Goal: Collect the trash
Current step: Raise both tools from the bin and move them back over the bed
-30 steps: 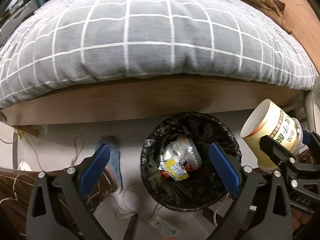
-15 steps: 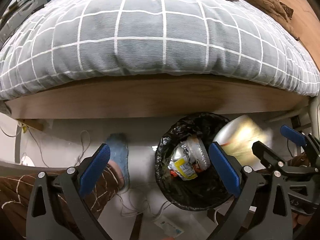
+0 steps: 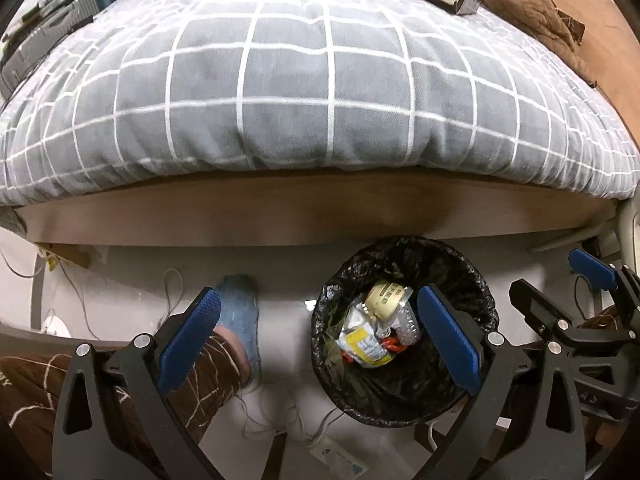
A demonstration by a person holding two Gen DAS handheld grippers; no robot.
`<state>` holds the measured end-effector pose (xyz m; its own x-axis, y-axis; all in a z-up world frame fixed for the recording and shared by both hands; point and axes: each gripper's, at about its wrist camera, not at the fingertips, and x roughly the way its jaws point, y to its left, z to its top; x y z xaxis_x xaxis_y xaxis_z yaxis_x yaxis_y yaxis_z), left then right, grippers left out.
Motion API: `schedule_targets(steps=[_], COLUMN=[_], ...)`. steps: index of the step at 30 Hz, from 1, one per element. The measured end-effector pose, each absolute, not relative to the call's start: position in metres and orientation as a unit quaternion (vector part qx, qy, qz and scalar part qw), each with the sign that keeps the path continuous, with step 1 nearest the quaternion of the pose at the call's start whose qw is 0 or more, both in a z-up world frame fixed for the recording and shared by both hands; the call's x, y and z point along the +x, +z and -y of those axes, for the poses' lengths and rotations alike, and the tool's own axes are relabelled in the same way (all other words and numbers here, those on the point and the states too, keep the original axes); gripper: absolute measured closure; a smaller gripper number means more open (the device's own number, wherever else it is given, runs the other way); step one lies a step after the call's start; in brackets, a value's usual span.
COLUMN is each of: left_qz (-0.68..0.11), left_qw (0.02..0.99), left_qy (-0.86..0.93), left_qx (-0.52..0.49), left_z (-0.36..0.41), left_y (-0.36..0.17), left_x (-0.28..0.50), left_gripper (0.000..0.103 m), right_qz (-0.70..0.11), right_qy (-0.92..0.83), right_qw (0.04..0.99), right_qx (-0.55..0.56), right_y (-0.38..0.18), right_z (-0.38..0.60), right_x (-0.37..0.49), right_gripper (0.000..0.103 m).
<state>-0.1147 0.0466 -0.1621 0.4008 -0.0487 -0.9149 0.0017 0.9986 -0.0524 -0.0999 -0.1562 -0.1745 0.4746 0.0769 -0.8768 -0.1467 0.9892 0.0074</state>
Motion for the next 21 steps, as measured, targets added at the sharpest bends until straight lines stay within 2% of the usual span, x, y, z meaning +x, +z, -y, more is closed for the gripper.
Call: schedule_targets(steps=[21], left_qz=[-0.473], left_qw=[0.881], left_qy=[-0.022], left_qx=[-0.018], left_z=[-0.033], left_y=[-0.092], left_x=[-0.113], left_gripper=[0.006], right_qz=[-0.388], right_qy=[0.030], right_qw=[0.921], right_qx=[-0.023], right_y=[-0.089], right_z=[0.188], right_x=[-0.104], right_gripper=[0.008])
